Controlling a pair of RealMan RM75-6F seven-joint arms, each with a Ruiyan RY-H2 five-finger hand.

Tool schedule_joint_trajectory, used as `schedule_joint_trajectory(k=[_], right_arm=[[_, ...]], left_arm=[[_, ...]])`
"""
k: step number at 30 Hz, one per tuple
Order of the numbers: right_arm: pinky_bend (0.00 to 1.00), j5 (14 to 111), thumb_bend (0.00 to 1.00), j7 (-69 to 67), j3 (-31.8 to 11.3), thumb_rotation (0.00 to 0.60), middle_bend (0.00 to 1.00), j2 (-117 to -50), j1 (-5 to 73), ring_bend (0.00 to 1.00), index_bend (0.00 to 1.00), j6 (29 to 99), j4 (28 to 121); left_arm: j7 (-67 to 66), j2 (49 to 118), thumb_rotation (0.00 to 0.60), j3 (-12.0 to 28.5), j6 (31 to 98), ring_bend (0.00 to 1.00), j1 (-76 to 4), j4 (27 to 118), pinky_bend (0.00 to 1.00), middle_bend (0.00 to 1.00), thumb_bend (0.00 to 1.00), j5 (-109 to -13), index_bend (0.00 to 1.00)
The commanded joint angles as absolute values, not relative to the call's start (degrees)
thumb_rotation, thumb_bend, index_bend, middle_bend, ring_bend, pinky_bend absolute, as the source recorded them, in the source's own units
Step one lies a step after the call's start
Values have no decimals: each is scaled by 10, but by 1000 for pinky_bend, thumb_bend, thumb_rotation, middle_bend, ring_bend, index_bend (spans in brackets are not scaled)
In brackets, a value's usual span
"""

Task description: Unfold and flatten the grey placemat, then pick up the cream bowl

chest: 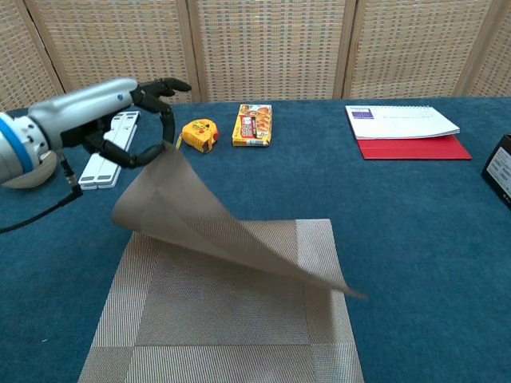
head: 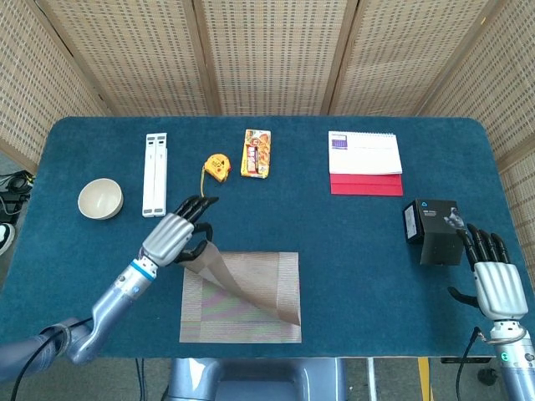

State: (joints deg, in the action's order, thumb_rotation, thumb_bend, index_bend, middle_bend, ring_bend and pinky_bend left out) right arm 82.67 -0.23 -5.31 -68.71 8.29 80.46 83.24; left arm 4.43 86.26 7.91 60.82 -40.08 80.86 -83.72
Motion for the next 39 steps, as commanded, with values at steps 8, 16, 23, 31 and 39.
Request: schedule_joint_trajectory(k=[8,16,23,31,39], right_arm=[[0,822,0,4,-55,600,0,-688,83,0,53,803,832],[0,822,0,11,-53,600,0,-688,84,0,52,799,837],[0,818,0,13,-54,600,0,-689,84,0,53,797,834],[0,821,0,17,-51,600,0,-692,85,0,52,796,834],[0,824,0,30,-49,600,0,-699,88,0,53,794,826]], left_arm=[[-144,926,600,220,457,0,-537,654,0,0,549,-516,761],[-234,996,600,223,428,0,-574,523,0,0,534,-387,546],[-114,997,600,248,478,0,-555,520,0,0,0,-455,0],[-25,896,600,201,550,0,-496,615,0,0,0,-608,0],[-104,756,600,117,649,0,-382,819,0,0,0,-666,0]])
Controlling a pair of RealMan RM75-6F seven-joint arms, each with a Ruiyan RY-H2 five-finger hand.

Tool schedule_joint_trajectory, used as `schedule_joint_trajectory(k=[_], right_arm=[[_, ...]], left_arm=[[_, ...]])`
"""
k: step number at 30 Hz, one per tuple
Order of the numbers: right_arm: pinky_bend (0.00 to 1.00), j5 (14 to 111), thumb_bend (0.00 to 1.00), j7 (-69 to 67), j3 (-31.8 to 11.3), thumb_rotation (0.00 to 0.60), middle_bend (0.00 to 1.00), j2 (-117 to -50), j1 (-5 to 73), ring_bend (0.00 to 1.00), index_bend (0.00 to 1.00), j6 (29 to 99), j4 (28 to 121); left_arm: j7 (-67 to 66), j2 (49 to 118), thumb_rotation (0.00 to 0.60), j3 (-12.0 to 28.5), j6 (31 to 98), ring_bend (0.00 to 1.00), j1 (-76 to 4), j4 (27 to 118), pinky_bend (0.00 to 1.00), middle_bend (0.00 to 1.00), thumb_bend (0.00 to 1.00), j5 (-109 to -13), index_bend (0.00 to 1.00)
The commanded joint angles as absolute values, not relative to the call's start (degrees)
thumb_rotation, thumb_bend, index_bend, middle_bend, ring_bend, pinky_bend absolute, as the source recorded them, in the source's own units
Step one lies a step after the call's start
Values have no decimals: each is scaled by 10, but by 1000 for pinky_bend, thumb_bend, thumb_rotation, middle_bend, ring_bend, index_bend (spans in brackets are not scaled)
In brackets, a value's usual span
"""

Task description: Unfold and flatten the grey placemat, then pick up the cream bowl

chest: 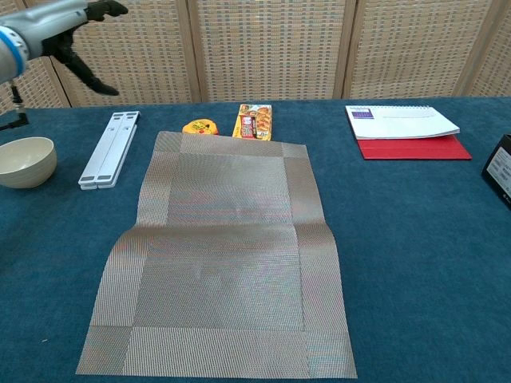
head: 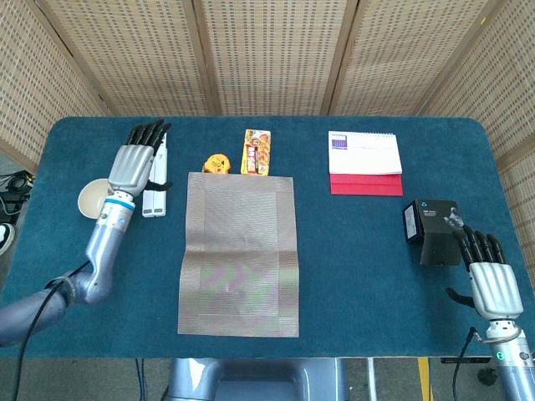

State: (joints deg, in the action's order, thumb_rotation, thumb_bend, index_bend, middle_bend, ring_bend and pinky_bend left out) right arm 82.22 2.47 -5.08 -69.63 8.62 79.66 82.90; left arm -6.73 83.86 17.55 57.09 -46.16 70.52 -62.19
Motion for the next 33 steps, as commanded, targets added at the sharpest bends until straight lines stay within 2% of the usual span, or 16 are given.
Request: schedule_joint_trajectory(k=[1,4,11,20,26,33], right_arm=[[0,825,0,35,-48,600,0,-702,89,0,53,793,824],[0,829,0,49,-43,600,0,-710,93,0,57,787,820],[0,887,0,63,-19,600,0,-733,116,0,83,772,792],[0,1034,0,48,37,600,0,-735,180,0,102,746,774],[0,1121,0,56,73,600,0,-750,239,0,140,700,781],[0,1168,0,62,81,600,0,-782,296,0,155,659,786]], left_arm=[[-119,743,600,99,675,0,-360,847,0,0,0,-678,0],[-158,720,600,66,728,0,-315,909,0,0,0,-698,0],[-233,670,600,28,811,0,-241,1009,0,0,0,-706,0],[-229,662,600,16,808,0,-217,1007,0,0,0,-721,0],[-210,666,600,17,812,0,-204,988,0,0,0,-740,0],[-200,668,600,24,813,0,-197,986,0,0,0,-753,0]])
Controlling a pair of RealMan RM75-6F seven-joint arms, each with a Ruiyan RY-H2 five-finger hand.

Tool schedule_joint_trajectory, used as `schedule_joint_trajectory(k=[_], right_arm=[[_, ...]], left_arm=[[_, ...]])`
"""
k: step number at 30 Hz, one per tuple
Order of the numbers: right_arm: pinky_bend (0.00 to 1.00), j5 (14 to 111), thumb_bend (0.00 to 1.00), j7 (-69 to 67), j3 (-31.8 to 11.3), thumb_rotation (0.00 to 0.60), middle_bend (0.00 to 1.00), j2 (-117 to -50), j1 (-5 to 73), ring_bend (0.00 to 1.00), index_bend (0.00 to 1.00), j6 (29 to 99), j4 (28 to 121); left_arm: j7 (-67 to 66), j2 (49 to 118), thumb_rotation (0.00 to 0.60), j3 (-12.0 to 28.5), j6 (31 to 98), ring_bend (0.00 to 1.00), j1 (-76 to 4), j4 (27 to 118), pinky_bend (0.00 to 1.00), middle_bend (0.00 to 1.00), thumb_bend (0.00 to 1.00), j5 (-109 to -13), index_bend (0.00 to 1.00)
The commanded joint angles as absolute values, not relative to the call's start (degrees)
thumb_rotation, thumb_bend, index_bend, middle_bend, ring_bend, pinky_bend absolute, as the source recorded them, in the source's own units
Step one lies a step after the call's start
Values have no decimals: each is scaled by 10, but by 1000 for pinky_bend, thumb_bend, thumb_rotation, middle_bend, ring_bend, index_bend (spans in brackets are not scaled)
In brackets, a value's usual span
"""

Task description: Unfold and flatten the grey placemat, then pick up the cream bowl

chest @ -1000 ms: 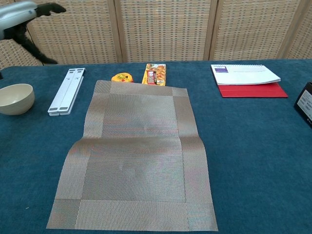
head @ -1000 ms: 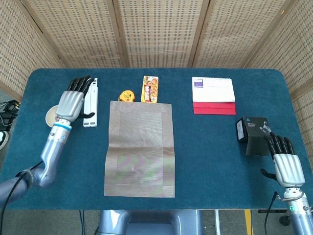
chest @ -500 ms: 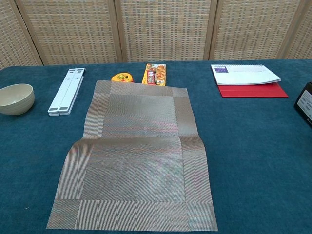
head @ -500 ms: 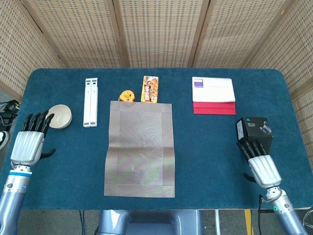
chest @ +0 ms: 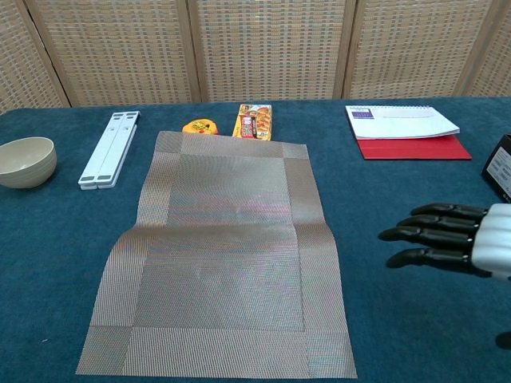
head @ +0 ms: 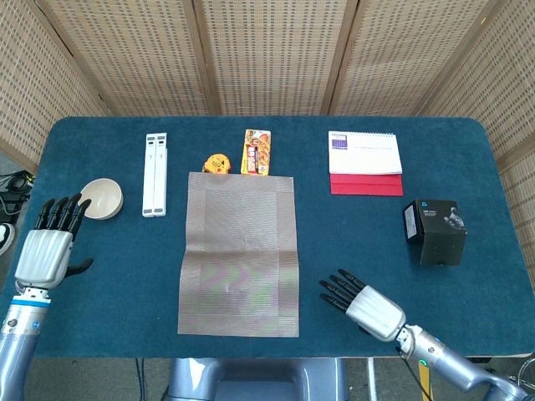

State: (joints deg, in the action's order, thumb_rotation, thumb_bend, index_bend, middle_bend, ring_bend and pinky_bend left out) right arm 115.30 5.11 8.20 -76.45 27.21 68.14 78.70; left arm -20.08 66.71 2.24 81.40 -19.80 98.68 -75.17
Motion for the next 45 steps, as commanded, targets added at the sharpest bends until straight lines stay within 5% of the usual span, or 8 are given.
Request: schedule_joint_trajectory(k=[1,22,45], right_arm=[[0,1168,0,67,79,600,0,-786,301,0,155,653,785],[0,1123,0,144,70,600,0,-856,369,0,147,534,842],[0,1087,0,154,67,600,0,-907,393,0,147,528,820]], left_arm=[[-200,669,600,24,812,0,-197,985,0,0,0,-754,0],[-185,671,600,41,779,0,-193,973,0,0,0,-753,0],[-182,677,600,51,768,0,-189,965,0,0,0,-755,0]])
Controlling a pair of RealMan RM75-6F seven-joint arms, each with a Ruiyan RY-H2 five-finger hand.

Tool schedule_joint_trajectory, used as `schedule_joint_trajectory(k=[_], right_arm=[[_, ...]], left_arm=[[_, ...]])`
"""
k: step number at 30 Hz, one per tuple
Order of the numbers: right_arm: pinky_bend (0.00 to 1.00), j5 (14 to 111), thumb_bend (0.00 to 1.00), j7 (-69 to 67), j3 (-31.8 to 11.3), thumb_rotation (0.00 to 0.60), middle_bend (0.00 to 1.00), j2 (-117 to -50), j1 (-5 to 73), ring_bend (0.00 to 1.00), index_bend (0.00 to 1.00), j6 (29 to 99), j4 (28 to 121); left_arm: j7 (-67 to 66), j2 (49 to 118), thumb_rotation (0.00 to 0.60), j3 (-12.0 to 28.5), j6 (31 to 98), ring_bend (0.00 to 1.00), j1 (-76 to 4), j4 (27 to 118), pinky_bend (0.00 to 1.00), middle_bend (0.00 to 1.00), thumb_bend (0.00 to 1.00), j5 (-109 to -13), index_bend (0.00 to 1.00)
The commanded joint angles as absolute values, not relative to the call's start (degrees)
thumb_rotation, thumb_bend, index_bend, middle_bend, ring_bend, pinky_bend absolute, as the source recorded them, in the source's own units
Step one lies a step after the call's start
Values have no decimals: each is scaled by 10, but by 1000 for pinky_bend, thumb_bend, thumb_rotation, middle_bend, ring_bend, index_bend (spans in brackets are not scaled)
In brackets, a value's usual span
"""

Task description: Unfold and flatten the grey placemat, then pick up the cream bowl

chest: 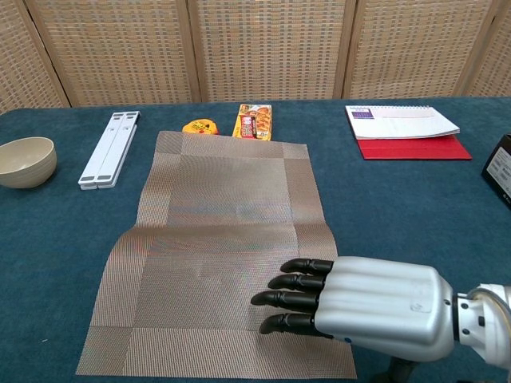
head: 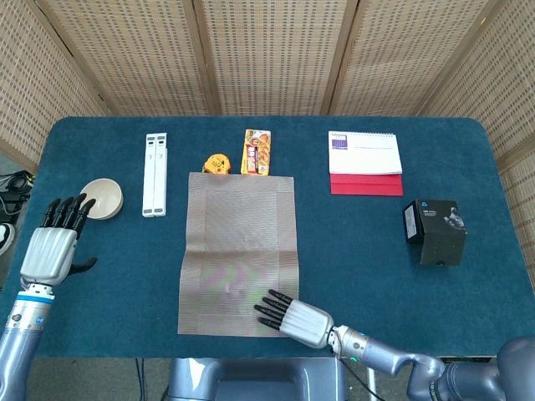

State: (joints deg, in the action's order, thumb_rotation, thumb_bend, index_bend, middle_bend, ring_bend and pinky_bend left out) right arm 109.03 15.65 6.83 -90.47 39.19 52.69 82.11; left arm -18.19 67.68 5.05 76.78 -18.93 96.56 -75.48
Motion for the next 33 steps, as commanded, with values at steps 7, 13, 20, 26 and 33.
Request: schedule_joint_trajectory(k=[7,13,20,26,33], right_arm=[[0,1074,0,156,56,600,0,-915,404,0,147,526,822],[0,1055,0,170,50,600,0,-919,411,0,147,512,825],[0,1047,13,177,54,600,0,-927,414,0,147,509,821],[0,1048,296,173,57,600,0,-931,416,0,147,519,814],[0,1049,442,160,55,600,0,-936,418,0,148,538,799]], left_arm=[[-184,679,600,52,766,0,-188,965,0,0,0,-756,0],[-186,680,600,53,765,0,-187,965,0,0,0,-757,0],[-182,679,600,55,762,0,-186,965,0,0,0,-758,0],[-179,678,600,55,764,0,-185,965,0,0,0,-761,0],[-178,678,600,56,761,0,-185,964,0,0,0,-763,0]])
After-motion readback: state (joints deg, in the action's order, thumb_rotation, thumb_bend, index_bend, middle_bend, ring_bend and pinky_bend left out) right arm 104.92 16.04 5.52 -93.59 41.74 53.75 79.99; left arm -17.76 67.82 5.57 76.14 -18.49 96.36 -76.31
